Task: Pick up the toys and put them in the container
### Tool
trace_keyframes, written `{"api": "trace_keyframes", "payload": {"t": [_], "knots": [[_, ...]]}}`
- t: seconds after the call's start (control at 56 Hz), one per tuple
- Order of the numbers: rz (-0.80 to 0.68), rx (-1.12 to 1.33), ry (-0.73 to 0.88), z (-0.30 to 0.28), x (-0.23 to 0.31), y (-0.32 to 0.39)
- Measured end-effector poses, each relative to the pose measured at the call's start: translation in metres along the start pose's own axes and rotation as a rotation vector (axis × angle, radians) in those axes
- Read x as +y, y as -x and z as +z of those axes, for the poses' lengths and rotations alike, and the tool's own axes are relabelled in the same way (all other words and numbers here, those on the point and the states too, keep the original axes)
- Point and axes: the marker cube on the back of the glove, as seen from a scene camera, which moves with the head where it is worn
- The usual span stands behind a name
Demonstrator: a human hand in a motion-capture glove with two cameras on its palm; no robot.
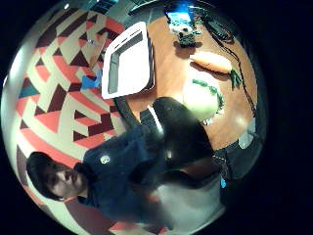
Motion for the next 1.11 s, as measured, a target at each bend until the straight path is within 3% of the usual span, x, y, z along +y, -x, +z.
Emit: {"api": "trace_keyframes", "payload": {"t": [0.5,0.66,0.857,1.107], "knots": [[-0.039,0.058,0.007,0.011,-0.001,0.011],[-0.074,0.077,0.030,0.058,-0.018,0.010],[-0.071,0.108,0.220,0.145,-0.033,0.003],[-0.083,0.077,0.133,0.187,-0.050,-0.014]]}}
